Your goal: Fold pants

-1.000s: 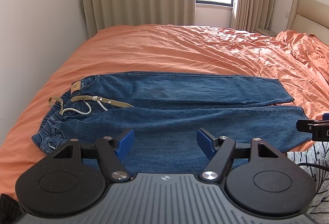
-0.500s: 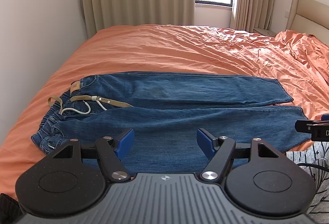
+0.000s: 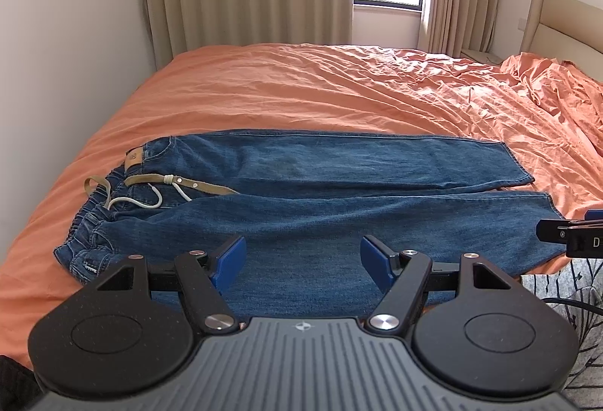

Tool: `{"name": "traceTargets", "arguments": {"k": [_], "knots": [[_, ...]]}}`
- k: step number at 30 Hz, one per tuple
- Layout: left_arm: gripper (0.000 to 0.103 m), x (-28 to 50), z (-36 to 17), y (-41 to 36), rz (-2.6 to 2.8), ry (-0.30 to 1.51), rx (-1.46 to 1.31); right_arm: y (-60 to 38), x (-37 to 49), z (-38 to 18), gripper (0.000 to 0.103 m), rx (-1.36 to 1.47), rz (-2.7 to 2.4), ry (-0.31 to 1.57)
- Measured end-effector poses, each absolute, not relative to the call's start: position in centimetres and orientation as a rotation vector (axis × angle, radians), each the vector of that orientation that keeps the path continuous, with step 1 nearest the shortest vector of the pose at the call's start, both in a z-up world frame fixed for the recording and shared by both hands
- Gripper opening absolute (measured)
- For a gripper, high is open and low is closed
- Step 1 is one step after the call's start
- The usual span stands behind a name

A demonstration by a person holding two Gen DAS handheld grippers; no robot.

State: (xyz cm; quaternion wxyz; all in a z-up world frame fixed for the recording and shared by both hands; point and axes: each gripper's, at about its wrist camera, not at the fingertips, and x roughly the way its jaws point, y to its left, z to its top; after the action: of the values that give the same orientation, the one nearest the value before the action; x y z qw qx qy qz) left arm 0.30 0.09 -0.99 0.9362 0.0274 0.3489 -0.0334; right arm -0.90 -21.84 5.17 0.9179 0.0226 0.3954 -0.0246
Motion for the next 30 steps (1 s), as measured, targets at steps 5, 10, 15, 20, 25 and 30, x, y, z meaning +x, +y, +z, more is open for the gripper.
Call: {"name": "traceTargets", "arguments": {"k": [5,10,15,20,25,30], "knots": [[0.081,0.6,-1.3,0.2,-0.087,0.720,0.049,-21.8,-0.8,5.0,0.082,0.053,-0.050,0.817],[0.076,1.3,-1.8,1.1,-0.124,0.734,0.045,-22.2,-0.2,4.3,0.081,0.073,-0.015,0.803],[0.058,3.1,-2.6,3.0,-0.133,0.765,0.050,-23.1,0.9,3.3,0.081,0.075,0.041,0.723],[0.036,5.7,-4.0,6.3,-0.133,0.802,0.038,-23.4,3.8,1.6,0.071,0.080,0.071,0.742],[0.030,8.4,-4.4,10.6,-0.145,0.814,0.033,-23.0,7.1,-0.3,0.053,0.127,0.092,0.742],[0.033,12.1,-4.6,16.9,-0.152,0.814,-0.002,-22.0,10.9,-2.7,0.049,0.117,0.064,0.784]]}}
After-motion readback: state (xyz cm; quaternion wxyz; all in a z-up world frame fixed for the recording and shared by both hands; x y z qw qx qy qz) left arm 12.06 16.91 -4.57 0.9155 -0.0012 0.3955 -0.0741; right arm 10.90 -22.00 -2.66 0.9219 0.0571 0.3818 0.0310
